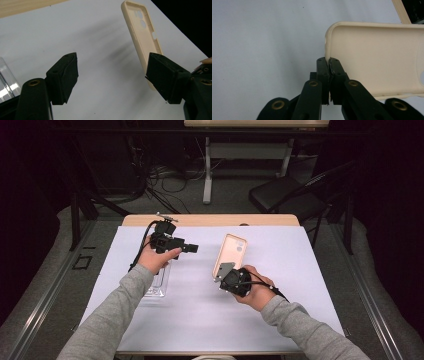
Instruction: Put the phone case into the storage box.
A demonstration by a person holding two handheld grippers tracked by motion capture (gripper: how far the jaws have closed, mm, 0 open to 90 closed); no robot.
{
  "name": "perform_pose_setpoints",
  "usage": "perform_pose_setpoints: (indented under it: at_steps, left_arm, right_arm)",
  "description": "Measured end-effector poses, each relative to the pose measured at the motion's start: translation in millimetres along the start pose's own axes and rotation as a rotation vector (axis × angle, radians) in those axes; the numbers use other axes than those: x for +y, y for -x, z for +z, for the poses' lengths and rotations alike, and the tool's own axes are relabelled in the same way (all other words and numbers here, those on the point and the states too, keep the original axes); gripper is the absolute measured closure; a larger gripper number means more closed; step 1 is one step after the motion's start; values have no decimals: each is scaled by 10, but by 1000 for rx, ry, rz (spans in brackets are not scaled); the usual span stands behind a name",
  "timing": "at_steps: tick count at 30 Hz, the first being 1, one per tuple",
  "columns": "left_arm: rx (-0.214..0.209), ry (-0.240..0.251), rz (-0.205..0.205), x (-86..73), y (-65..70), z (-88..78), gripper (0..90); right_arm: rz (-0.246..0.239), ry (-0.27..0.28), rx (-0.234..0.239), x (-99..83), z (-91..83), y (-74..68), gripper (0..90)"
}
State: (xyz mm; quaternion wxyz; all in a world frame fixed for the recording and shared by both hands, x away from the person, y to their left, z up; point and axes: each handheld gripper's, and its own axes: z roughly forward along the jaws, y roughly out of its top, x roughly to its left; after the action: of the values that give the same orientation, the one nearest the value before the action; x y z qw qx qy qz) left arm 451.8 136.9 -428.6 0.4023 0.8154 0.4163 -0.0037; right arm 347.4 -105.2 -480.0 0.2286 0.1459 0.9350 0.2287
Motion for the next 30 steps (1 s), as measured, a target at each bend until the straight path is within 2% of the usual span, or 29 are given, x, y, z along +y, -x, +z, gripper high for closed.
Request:
perform_pose_setpoints:
  at_steps: [3,10,13,14,20,21,30]
  left_arm:
    - [-3,-15,-15,5,2,40,259]
    - [-4,-33,-18,19,14,113,284]
    - [-6,-39,-26,21,21,134,315]
    - [-1,-44,-26,21,22,141,333]
    - [0,-65,-39,20,20,203,394]
    - [0,-65,-39,20,20,203,400]
    - [5,-75,-39,32,59,246,401]
  right_arm:
    - [-13,7,-2,6,7,0,883]
    - [-17,9,-9,26,20,-36,883]
    - [-37,14,-14,39,20,-41,883]
    - [-23,13,-13,39,21,-53,883]
    - [-49,16,-14,62,42,-74,883]
    - [-38,19,-10,62,47,-83,883]
    - [-51,17,-16,74,52,-100,883]
